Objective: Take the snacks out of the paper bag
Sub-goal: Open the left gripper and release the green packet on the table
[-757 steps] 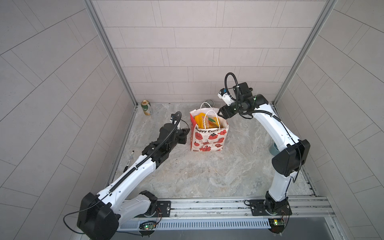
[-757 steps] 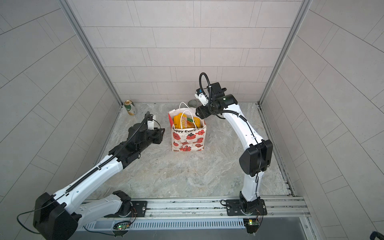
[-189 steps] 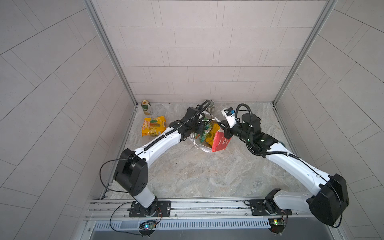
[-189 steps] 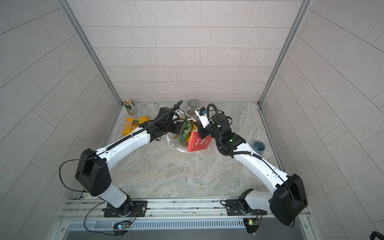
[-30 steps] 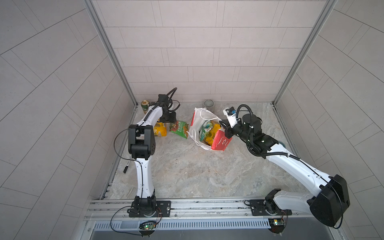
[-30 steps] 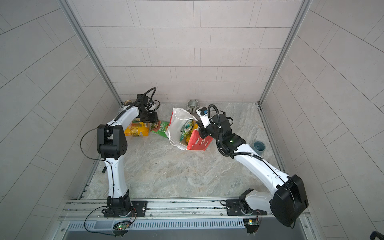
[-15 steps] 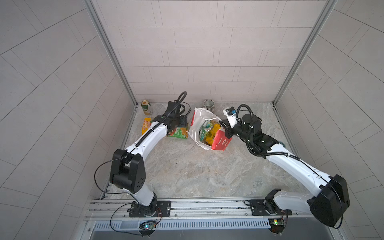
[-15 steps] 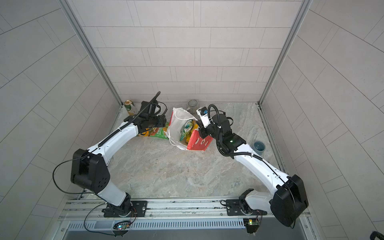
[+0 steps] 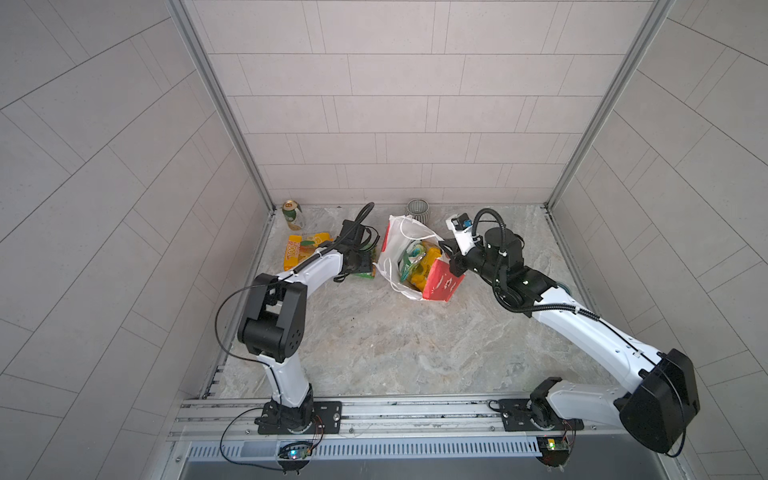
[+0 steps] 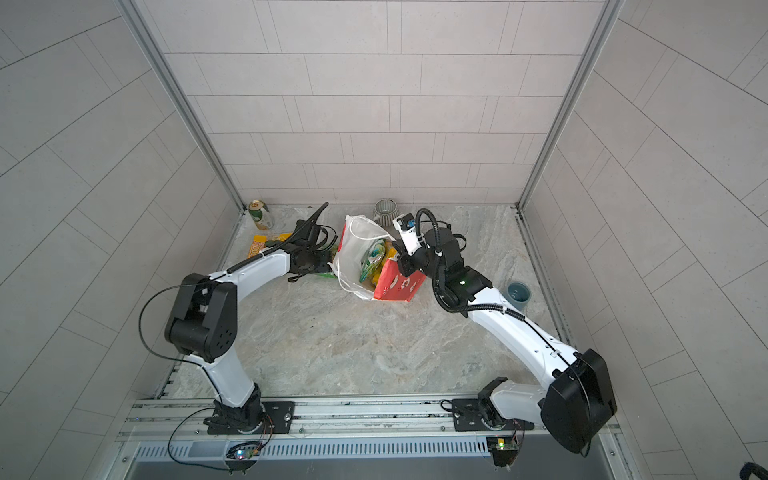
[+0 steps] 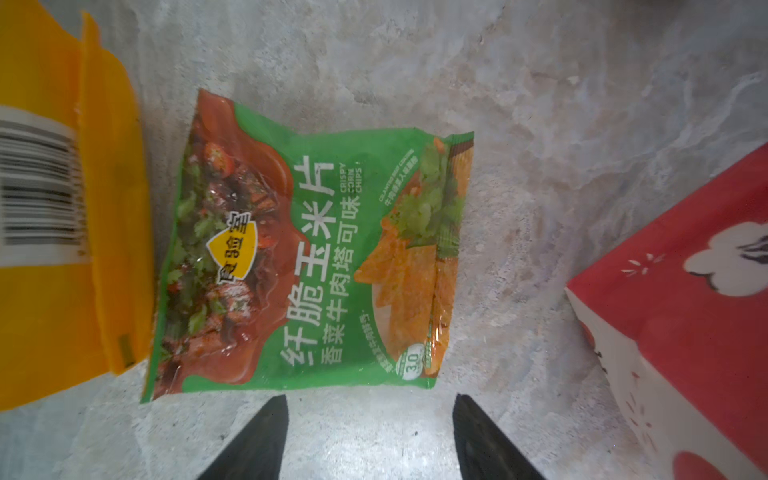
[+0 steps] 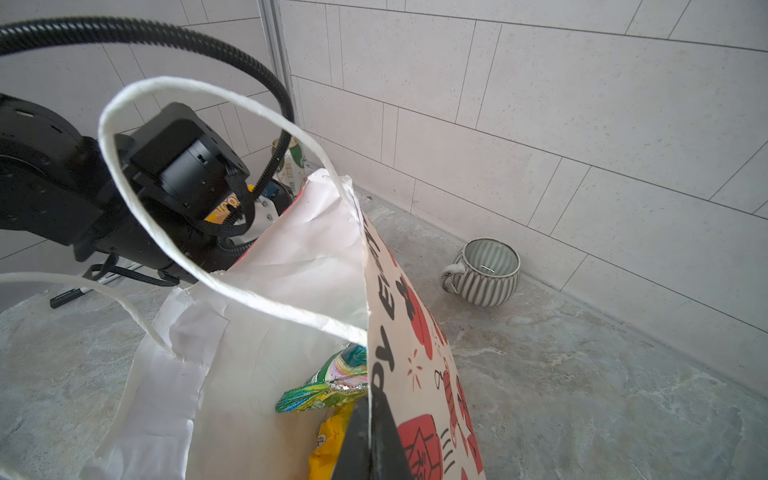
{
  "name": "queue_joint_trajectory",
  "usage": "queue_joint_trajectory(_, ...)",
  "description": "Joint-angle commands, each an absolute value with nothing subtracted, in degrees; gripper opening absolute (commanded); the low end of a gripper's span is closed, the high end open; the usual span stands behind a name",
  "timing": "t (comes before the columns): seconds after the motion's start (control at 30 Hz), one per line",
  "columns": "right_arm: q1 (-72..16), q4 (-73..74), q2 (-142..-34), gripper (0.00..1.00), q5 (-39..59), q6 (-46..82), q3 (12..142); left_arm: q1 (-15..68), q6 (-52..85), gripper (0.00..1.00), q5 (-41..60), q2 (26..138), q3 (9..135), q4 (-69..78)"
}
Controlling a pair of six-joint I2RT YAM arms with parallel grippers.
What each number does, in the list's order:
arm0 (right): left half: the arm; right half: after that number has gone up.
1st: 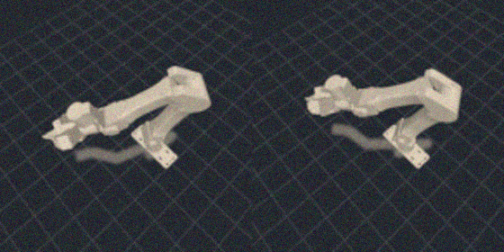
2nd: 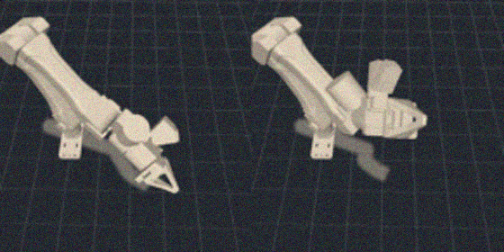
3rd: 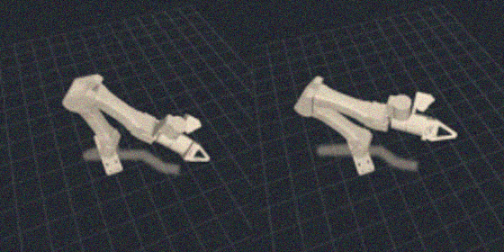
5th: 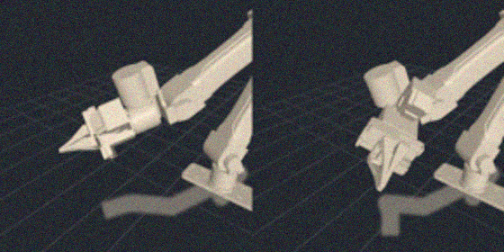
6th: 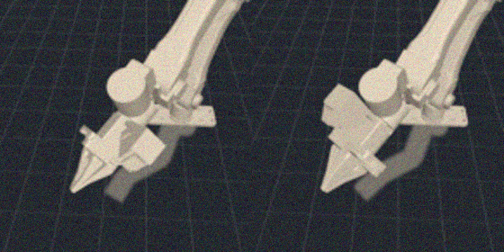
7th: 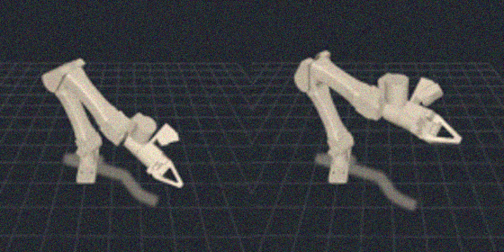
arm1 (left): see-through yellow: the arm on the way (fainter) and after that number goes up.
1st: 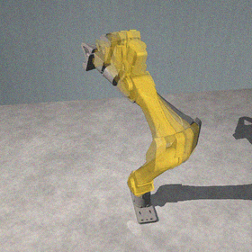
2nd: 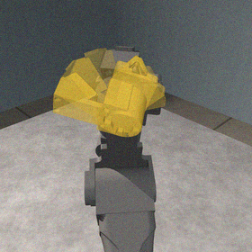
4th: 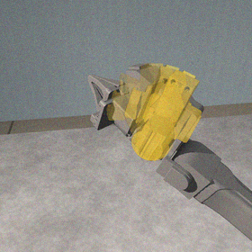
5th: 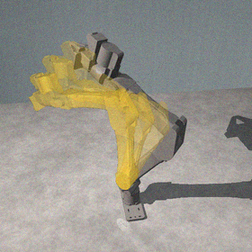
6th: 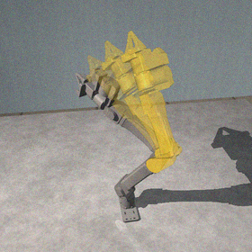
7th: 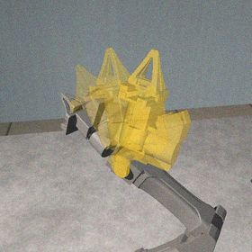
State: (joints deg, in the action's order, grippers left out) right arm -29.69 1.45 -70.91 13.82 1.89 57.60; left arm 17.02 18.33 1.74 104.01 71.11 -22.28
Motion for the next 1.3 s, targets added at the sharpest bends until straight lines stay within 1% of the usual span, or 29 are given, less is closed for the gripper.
queue_joint_trajectory(0.0,-29.89,3.27,-69.96,0.0,14.34,1.59,57.59,17.14,17.44,0.69,0.58,105.87,73.41,-21.39)
queue_joint_trajectory(0.27,-29.95,3.51,-69.87,0.01,14.42,1.71,57.65,16.66,18.09,0.68,-0.41,111.97,76.99,-20.41)
queue_joint_trajectory(0.57,-29.87,3.46,-69.61,0.01,14.51,1.64,57.61,15.57,20.37,0.61,-1.86,115.47,79.83,-21.47)
queue_joint_trajectory(0.7,-29.87,3.34,-69.6,0.01,14.42,1.49,57.66,15.12,22.68,0.59,-1.87,114.26,78.53,-20.89)
queue_joint_trajectory(0.83,-29.88,3.42,-69.68,0.01,14.42,1.58,57.59,15.12,25.86,0.57,-1.66,109.32,72.94,-15.67)
queue_joint_trajectory(0.97,-29.89,3.8,-69.85,0.01,14.74,1.8,57.48,15.36,27.76,0.56,-3.08,105.72,70.91,-14.19)
queue_joint_trajectory(1.07,-29.87,3.86,-69.97,0.01,14.79,1.83,57.54,15.39,27.58,0.56,-3.06,104.15,71.32,-13.75)
queue_joint_trajectory(1.17,-29.89,3.86,-69.78,0.01,14.77,1.81,57.48,16.63,24.42,0.56,-2.92,103.86,74.27,-14.97)
queue_joint_trajectory(1.23,-29.88,3.97,-69.86,0.01,14.72,1.9,57.39,17.31,22.74,0.58,-3.28,105.57,77.2,-15.7)
queue_joint_trajectory(1.27,-29.88,4.1,-69.92,0.01,14.69,1.94,57.33,17.21,22.33,0.61,-1.53,107.01,78.96,-16.0)
